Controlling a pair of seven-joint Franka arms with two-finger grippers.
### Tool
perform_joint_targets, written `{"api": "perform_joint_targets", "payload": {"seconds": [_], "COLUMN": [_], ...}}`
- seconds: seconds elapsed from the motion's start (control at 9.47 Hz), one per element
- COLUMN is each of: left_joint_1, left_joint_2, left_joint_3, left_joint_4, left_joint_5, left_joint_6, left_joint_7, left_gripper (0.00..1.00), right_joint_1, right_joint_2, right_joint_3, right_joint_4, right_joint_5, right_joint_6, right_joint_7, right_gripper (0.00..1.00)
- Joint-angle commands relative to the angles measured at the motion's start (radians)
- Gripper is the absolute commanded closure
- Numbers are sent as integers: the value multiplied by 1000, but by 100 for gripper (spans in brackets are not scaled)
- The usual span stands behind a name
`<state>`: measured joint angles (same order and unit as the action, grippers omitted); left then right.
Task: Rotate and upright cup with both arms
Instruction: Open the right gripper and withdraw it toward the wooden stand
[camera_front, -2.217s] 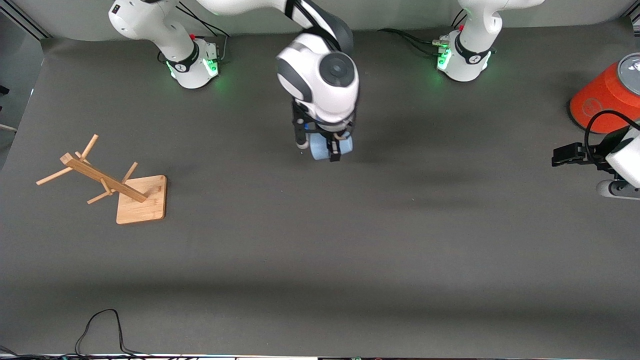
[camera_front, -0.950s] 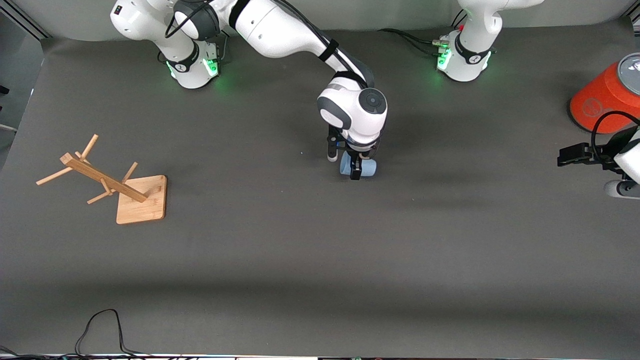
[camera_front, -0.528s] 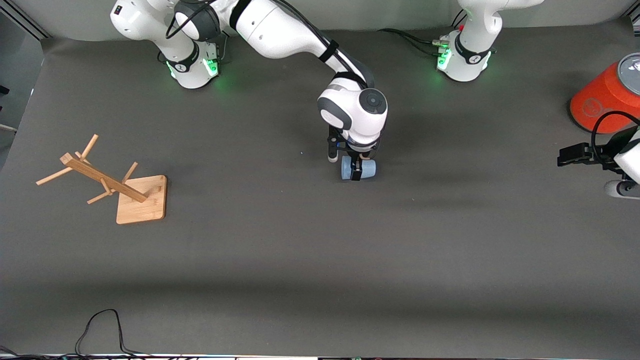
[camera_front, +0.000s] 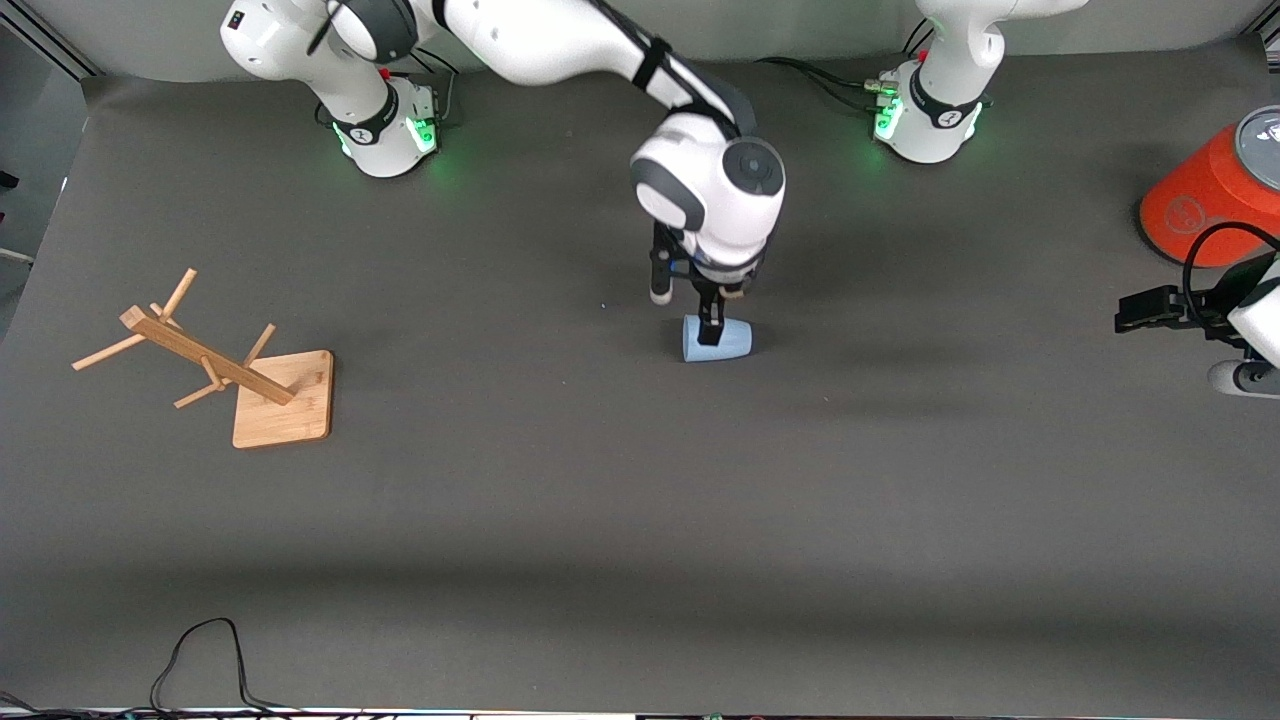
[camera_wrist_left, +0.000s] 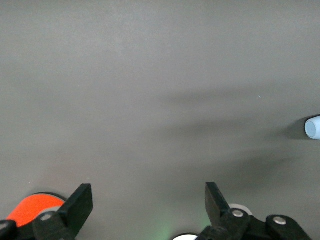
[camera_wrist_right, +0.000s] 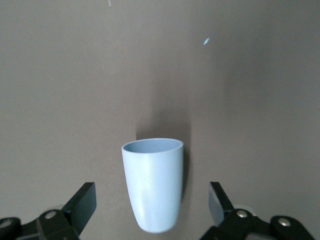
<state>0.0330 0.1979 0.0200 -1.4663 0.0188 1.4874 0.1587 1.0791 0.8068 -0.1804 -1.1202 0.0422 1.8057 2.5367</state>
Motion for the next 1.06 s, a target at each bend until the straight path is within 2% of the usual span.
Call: {"api": "perform_joint_targets", "payload": {"seconds": [0.0, 0.32, 0.63, 0.95], "left_joint_1": [4, 2, -1, -24], "left_joint_2": [8, 8, 8, 8], "left_joint_3": [0, -2, -2, -9], "left_joint_4": [21, 21, 27, 29], "left_joint_5": [-5, -5, -20, -33], "left_joint_6": [-19, -19, -30, -32], "left_joint_7": [15, 13, 13, 6], "left_gripper": [0, 0, 0, 0], "right_joint_1": [-42, -198, -388, -633], "right_joint_2": [-133, -283, -400, -598], "right_joint_3": [-4, -16, -17, 4], "right_joint_4": [-27, -33, -39, -224], "right_joint_5": [50, 48, 47, 42], "right_joint_6": [-148, -387, -517, -508], "right_joint_7": [-176, -564, -966, -1417], "right_gripper": [0, 0, 0, 0]}}
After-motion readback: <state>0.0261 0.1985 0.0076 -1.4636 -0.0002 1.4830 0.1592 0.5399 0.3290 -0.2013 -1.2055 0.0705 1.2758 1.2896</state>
